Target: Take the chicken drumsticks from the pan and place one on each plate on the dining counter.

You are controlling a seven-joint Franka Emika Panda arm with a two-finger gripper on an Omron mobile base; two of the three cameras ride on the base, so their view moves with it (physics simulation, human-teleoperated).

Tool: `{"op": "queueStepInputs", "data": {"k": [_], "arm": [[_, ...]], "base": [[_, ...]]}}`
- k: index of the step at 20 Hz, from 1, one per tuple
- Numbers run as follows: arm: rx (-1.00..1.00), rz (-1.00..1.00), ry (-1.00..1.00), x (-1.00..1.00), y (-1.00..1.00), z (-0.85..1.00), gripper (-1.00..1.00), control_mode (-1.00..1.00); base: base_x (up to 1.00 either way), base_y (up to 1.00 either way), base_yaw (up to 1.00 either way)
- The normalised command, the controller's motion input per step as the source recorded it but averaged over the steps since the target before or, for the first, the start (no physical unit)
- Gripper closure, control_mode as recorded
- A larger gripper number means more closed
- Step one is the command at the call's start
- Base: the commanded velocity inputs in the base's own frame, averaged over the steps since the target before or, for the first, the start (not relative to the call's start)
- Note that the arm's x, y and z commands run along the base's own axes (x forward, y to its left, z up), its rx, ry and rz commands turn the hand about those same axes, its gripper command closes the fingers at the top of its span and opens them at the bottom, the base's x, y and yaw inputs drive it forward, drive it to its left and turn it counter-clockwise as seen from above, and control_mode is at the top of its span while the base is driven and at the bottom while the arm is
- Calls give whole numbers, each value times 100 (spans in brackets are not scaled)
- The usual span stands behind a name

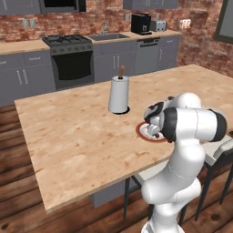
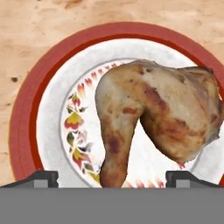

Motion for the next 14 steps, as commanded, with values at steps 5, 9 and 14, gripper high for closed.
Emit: {"op": "queueStepInputs", "data": {"k": [5,9,14], "arm": [[0,0,0,-22,0,46,-100,-100],[0,-8,3,-59,0,42,-100,-100],[0,-13,0,-76,0,26,-100,-100]], "base": [[0,0,0],[0,0,0],[0,0,0]]}}
